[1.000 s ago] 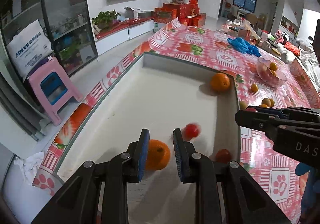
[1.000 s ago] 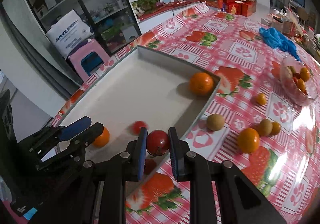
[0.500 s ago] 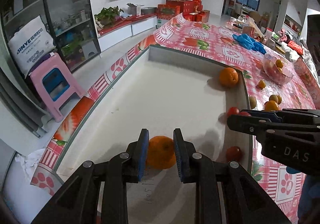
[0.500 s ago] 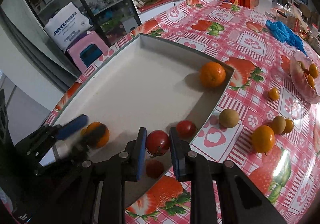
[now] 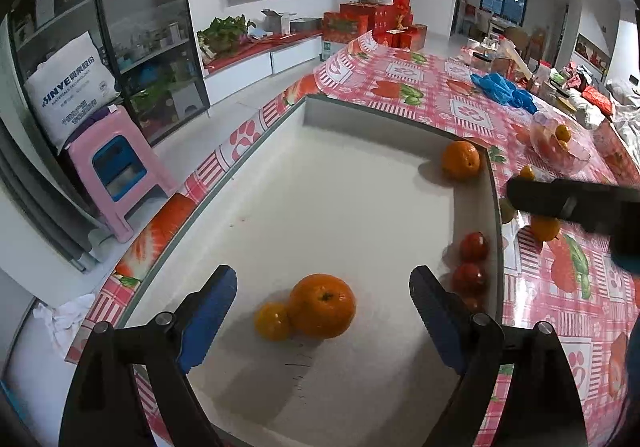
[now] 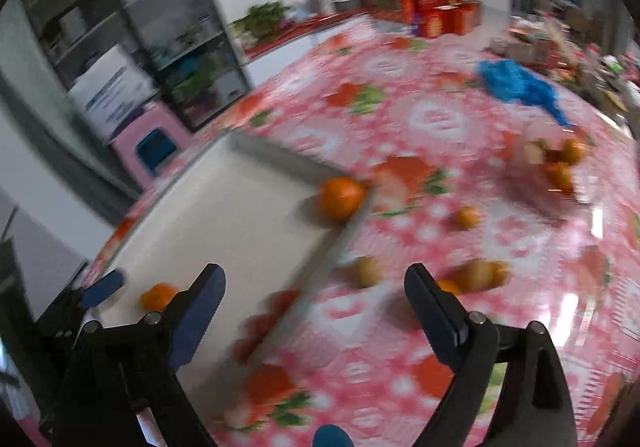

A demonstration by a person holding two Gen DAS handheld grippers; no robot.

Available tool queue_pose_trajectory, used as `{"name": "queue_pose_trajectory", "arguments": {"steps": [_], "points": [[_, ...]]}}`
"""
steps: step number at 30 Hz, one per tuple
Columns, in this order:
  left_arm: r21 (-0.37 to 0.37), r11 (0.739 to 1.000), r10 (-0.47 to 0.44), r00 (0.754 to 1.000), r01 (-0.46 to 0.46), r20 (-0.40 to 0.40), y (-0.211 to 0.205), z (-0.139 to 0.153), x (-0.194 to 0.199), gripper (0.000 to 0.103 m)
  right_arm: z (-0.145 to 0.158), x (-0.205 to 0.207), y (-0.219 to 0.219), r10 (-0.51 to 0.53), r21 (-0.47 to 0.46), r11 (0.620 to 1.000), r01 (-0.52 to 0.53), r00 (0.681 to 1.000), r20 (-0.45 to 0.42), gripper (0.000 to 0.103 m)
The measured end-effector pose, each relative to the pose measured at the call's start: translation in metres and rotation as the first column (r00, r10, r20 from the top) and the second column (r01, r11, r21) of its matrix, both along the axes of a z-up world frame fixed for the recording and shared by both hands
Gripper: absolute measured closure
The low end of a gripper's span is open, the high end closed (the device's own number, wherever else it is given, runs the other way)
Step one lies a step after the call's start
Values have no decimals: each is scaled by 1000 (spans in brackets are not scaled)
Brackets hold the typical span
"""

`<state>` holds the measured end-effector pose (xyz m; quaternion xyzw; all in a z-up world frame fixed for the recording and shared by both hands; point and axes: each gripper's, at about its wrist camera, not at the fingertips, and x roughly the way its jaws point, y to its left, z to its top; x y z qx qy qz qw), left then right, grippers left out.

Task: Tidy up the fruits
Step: 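Open the right tool to drop its red tomato into the tray, then grasp a yellow cherry tomato on the table with the right tool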

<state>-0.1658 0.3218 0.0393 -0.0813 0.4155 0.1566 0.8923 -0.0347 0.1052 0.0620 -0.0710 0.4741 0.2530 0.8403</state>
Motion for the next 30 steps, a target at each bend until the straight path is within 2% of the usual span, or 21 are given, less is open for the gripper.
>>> {"name": "queue_pose_trajectory", "arguments": {"steps": [3, 9, 13, 18, 22, 25, 27, 29, 30], "points": [[-6, 1000, -8, 1000, 8, 4, -4, 2, 1, 14, -3, 23, -34, -119, -52, 992, 119, 993, 6, 10], [-9, 999, -38, 999, 39, 7, -15, 5, 5, 14, -20, 51, -77, -230, -105, 968, 229, 973, 3, 10], [-4, 998, -56, 998, 56, 4, -20, 7, 8, 14, -32, 63, -82, -237, -139, 962, 236, 971, 9, 11], [5, 997, -77, 997, 77, -4, -26, 8, 13, 14, -44, 78, -72, -208, -159, 965, 208, 978, 17, 23], [11, 996, -90, 996, 90, -6, -29, 10, 17, 14, -51, 91, -65, -207, -154, 966, 207, 978, 13, 28], [21, 995, -98, 995, 98, -8, -30, 11, 20, 14, -57, 100, -58, -200, -156, 968, 198, 980, 8, 40], [24, 994, -107, 994, 107, -14, -31, 11, 22, 14, -64, 105, -55, -199, -161, 967, 195, 980, -7, 53], [26, 993, -114, 993, 114, -19, -33, 10, 24, 14, -64, 105, -51, -191, -173, 966, 191, 981, 20, 61], [27, 993, -116, 993, 117, -21, -34, 11, 24, 14, -64, 104, -49, -178, -175, 968, 180, 984, 31, 72]]}}
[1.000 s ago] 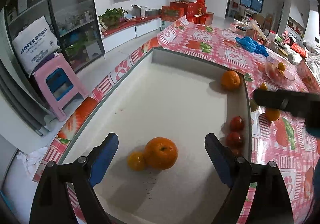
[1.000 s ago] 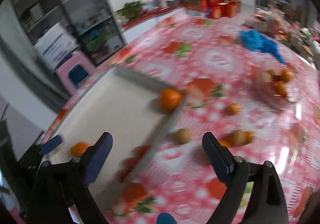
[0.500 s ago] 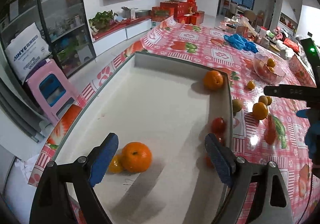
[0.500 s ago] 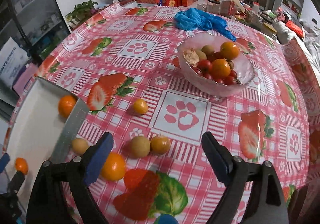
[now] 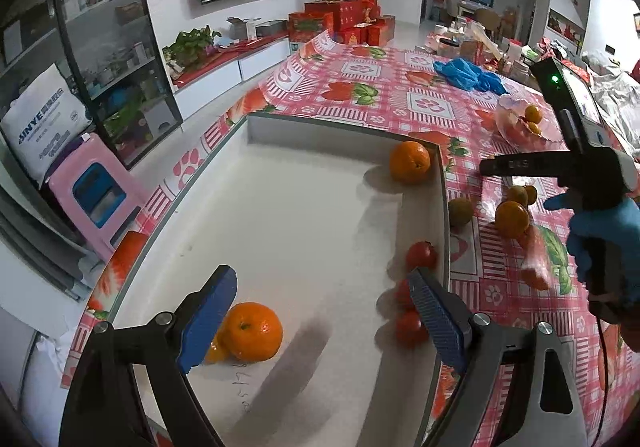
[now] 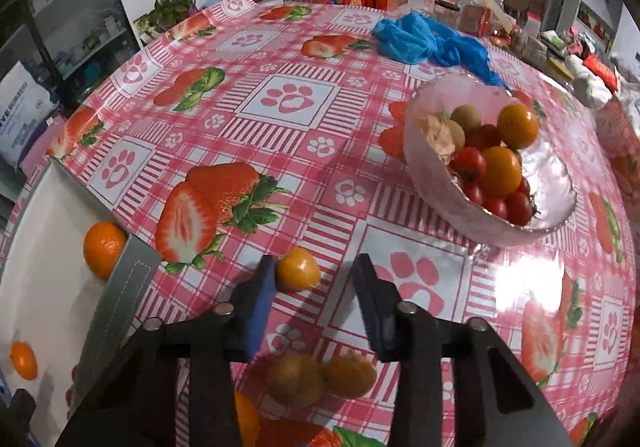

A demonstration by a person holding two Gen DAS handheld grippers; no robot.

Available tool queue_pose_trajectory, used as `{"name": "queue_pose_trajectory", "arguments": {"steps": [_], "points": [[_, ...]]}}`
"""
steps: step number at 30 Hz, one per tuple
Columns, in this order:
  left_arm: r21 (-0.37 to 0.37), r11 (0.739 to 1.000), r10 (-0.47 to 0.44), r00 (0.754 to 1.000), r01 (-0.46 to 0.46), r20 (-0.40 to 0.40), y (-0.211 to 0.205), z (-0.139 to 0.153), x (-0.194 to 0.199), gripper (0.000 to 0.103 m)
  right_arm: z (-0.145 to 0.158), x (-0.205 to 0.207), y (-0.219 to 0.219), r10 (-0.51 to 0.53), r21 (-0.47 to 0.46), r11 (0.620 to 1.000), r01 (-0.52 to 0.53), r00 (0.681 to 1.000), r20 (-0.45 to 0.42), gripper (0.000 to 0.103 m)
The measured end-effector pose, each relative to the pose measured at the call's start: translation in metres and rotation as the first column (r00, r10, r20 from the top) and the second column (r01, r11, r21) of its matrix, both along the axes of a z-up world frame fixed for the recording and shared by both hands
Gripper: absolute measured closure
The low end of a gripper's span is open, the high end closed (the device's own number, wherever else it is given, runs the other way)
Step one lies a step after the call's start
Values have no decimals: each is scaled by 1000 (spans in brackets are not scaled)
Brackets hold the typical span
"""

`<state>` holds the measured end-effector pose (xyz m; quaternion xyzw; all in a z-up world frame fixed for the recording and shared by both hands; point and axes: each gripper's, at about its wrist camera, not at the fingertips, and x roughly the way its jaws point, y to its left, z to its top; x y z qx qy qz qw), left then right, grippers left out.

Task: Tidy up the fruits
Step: 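Grasp a yellow cherry tomato on the table with the right tool, then grasp a mandarin orange on the table with the left tool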

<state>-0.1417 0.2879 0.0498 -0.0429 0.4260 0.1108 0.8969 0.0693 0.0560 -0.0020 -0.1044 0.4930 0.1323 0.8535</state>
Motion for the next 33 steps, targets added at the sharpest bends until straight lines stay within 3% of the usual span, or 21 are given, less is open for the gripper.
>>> {"name": "queue_pose_trajectory", "arguments": {"steps": [2, 10, 15, 25, 33], "points": [[3, 1000, -3, 1000, 3, -5, -2, 1, 1, 14, 1, -1, 0, 21, 10, 1000, -21, 1000, 4, 80], [17, 998, -55, 998, 55, -6, -22, 12, 7, 14, 28, -15, -39, -15, 153, 988, 12, 1000, 20, 80], [13, 988, -155, 988, 155, 1, -59, 19, 19, 14, 35, -38, -72, -27, 197, 980, 25, 1000, 8, 80], [33, 952, -303, 952, 305, -51, -136, 2, 66, 14, 32, -83, -129, -77, 258, 963, 79, 997, -18, 80], [68, 949, -301, 948, 308, -103, -153, -20, 98, 15, 28, -101, -158, -115, 291, 949, 120, 993, -34, 80]]}}
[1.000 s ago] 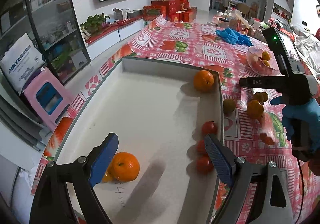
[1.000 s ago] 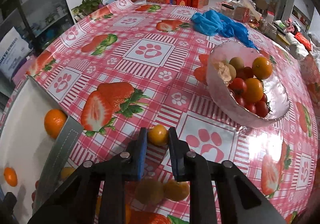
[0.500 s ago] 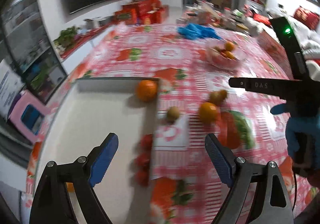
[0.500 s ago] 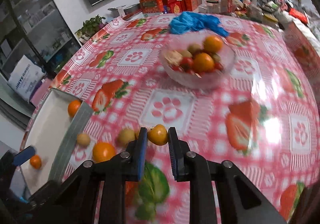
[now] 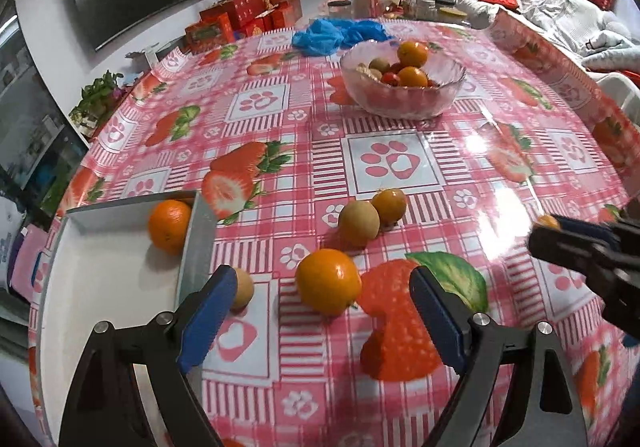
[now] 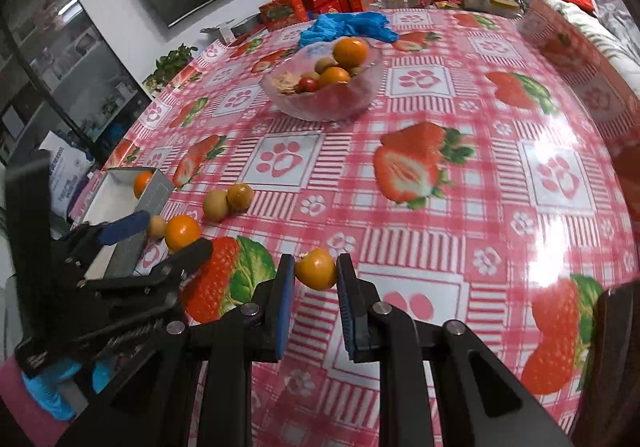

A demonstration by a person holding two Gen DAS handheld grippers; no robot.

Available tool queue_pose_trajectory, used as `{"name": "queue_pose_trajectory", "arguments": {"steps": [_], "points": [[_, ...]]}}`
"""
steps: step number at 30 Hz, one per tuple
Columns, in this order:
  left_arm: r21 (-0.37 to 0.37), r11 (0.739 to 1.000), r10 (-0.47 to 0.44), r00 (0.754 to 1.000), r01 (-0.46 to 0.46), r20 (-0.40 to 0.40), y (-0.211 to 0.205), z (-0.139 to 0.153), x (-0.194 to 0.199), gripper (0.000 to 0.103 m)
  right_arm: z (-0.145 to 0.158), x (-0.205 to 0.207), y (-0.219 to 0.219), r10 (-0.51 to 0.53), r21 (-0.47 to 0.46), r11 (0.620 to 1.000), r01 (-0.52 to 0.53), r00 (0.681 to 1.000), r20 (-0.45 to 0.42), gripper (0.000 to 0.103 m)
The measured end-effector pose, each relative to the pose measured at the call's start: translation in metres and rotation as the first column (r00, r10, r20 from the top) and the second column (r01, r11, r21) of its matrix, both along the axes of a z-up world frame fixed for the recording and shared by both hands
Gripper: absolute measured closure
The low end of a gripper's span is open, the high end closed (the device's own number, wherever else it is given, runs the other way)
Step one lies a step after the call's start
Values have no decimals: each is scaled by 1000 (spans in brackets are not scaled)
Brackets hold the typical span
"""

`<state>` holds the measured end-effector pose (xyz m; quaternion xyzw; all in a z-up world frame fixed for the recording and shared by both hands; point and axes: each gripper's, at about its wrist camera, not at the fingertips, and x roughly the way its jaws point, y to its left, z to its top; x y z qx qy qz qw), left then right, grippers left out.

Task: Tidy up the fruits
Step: 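Grasp a mandarin orange on the table with the left tool, then hold the mandarin in the left tool while the right tool holds the yellow tomato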

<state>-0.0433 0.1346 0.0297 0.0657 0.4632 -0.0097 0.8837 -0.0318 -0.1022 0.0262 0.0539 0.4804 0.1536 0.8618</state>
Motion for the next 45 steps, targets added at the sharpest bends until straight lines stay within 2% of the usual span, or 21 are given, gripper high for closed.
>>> {"name": "queue_pose_trajectory", "arguments": {"steps": [2, 3, 4, 5, 7, 12, 26, 45], "points": [[1, 1000, -2, 1000, 2, -22, -3, -6, 5, 33, -1, -2, -3, -3, 5, 1000, 3, 1000, -2, 80], [-1, 1000, 1, 999, -1, -45, -3, -10, 8, 34, -1, -3, -4, -2, 8, 1000, 2, 1000, -3, 80], [-8, 1000, 7, 999, -7, -51, -3, -14, 9, 40, -1, -4, -3, -1, 9, 1000, 1, 1000, -4, 80], [-30, 1000, 9, 999, -11, -49, -2, -16, 9, 52, -2, -5, -3, 0, 9, 1000, 0, 1000, -3, 80], [-81, 997, 9, 999, -13, -48, 0, -15, 9, 66, -3, -9, -3, 7, 5, 1000, -7, 1000, -3, 80], [-53, 999, 0, 999, -2, -39, -5, -15, -6, 66, -6, -19, 0, 25, -7, 1000, -25, 1000, 0, 80], [-104, 992, 72, 997, -75, -37, 12, -15, -99, 66, -18, -51, -1, 41, -35, 998, -42, 999, -18, 80], [-141, 986, 81, 996, -85, -38, 17, -16, -110, 66, -15, -58, 3, 46, -55, 997, -47, 999, -17, 80]]}}
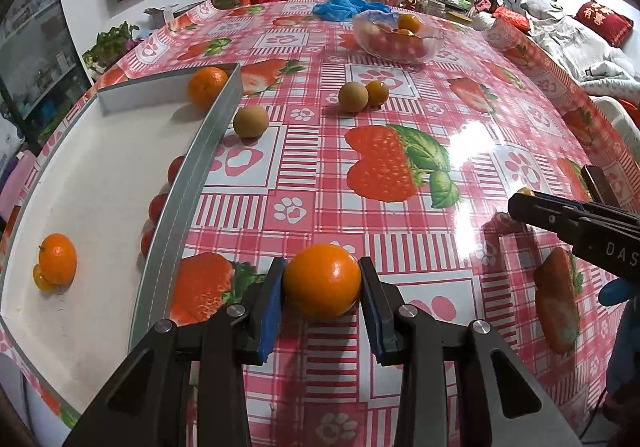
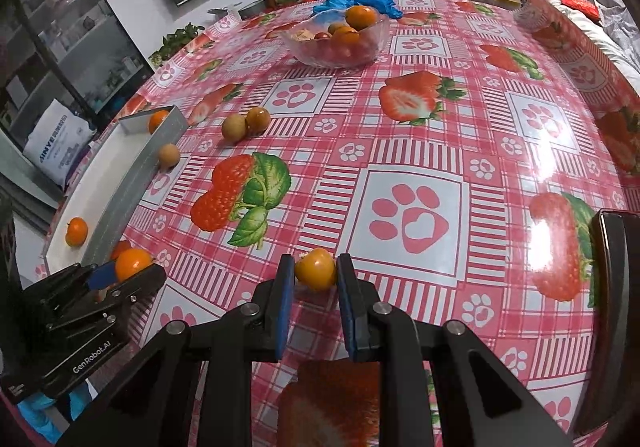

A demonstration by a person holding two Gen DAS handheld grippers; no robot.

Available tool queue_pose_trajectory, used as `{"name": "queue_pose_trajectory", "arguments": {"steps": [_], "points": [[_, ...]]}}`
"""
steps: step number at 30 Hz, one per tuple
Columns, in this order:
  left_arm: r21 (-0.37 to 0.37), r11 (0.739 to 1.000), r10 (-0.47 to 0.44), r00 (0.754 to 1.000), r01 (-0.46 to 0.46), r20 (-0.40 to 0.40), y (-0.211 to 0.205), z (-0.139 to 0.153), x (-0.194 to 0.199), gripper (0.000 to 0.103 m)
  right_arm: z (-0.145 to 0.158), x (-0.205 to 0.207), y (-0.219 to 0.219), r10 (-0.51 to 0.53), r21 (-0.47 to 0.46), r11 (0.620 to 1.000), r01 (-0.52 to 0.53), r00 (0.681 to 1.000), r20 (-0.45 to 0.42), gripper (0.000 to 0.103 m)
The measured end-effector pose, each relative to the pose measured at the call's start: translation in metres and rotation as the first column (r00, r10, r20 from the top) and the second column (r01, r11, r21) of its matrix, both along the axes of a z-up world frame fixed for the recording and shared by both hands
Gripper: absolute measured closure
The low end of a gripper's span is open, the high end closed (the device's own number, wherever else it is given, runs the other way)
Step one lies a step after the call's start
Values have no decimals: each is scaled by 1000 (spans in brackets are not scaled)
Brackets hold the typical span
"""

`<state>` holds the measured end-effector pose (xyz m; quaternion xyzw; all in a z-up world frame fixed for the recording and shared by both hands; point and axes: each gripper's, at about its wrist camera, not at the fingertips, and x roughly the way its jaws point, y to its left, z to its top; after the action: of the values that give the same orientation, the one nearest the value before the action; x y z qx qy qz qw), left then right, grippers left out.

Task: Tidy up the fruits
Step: 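Hold the mandarin in the left tool while the right tool holds the yellow tomato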

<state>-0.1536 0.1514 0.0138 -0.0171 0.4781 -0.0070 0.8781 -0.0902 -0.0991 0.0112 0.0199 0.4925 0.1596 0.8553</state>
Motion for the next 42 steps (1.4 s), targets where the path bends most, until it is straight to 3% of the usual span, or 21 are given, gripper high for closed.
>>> {"name": "queue_pose_trajectory", "arguments": {"steps": [42], "points": [[-60, 998, 29, 998, -26, 53, 22, 25, -4, 66, 13, 0, 38, 69, -24, 997, -69, 998, 7, 80]]}}
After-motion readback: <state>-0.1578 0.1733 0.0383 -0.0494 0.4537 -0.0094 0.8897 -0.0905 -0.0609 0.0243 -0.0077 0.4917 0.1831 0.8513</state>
